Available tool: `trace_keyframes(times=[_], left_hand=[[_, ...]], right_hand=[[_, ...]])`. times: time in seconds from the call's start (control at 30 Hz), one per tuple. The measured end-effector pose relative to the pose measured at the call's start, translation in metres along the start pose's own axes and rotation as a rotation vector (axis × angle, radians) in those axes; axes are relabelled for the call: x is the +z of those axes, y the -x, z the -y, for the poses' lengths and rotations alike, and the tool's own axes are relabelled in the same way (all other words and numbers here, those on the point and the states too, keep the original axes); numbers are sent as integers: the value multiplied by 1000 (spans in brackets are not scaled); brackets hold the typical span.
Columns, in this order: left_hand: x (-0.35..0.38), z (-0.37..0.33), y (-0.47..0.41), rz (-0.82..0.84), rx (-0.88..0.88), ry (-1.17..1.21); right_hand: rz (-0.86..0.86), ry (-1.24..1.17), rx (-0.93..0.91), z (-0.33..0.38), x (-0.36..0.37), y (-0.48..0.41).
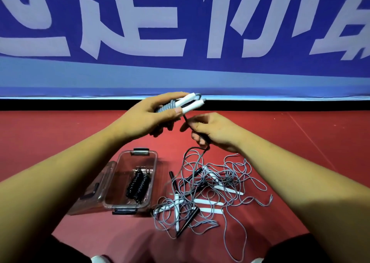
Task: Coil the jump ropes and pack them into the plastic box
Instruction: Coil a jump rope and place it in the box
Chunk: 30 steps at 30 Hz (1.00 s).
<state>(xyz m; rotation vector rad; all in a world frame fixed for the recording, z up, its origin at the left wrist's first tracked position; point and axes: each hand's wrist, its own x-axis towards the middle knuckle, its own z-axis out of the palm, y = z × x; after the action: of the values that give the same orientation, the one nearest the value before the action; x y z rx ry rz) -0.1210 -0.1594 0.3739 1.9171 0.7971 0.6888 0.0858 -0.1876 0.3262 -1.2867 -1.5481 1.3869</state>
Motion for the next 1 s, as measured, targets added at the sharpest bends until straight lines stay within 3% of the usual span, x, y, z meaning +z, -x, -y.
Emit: trace_keyframes(times=[0.2, 0.37, 0.53, 0.7, 0.87, 0.93, 1.0], left_hand=[[-17, 16, -10, -155, -71, -219], [-16, 27, -12, -74, -102, -634], [-6, 22, -9, -18, -62, -948], [-3, 13, -12, 131, -30, -1011], [0, 10, -11, 252, 5, -1021], [-1, 11, -9, 289, 46, -978], [-3, 11, -5, 330, 56, -781]], right_hand=[[-120, 389, -110, 18, 14, 6], [-62, 846, -221, 30, 20, 7], [-149, 1049, -297, 39, 18, 10], [-230, 699, -358, 38, 7, 9], [-256, 648, -302, 39, 9, 7], [-213, 575, -270, 40, 7, 7], [-175, 464, -255, 39, 2, 7]])
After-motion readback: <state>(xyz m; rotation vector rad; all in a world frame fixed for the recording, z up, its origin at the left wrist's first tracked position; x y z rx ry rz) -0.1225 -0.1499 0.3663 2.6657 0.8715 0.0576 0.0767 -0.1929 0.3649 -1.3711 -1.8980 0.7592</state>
